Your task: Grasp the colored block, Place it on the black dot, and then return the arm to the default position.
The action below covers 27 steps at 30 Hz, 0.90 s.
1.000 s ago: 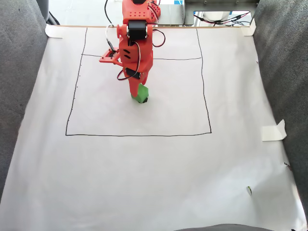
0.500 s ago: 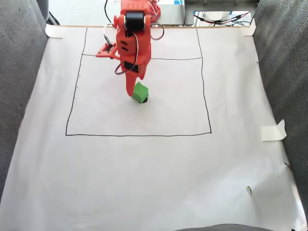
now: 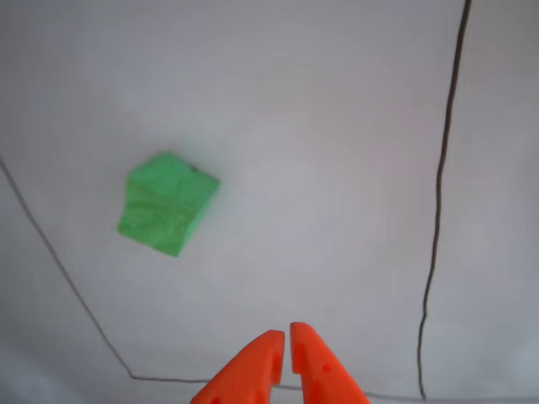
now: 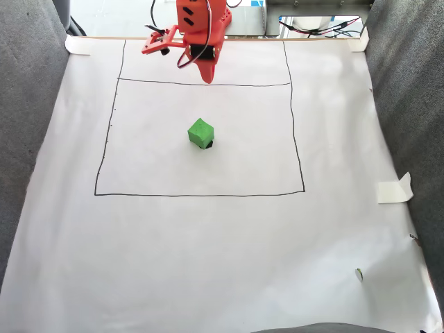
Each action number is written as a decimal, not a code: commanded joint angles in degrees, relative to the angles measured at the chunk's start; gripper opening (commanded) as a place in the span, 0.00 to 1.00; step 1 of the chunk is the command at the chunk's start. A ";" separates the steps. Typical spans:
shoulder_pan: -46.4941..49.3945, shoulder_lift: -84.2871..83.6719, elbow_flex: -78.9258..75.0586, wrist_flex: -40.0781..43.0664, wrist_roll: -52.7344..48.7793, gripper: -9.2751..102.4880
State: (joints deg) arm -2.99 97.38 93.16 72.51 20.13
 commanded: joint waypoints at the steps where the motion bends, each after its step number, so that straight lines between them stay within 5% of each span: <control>1: 0.18 10.72 11.34 -6.33 -4.92 0.08; 10: -1.14 38.85 47.81 -26.72 -13.71 0.08; 19: -6.42 56.69 53.61 -11.69 -12.48 0.08; 27: -6.33 72.51 63.63 -14.15 -12.22 0.08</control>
State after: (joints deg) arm -9.84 166.73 156.27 59.33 8.09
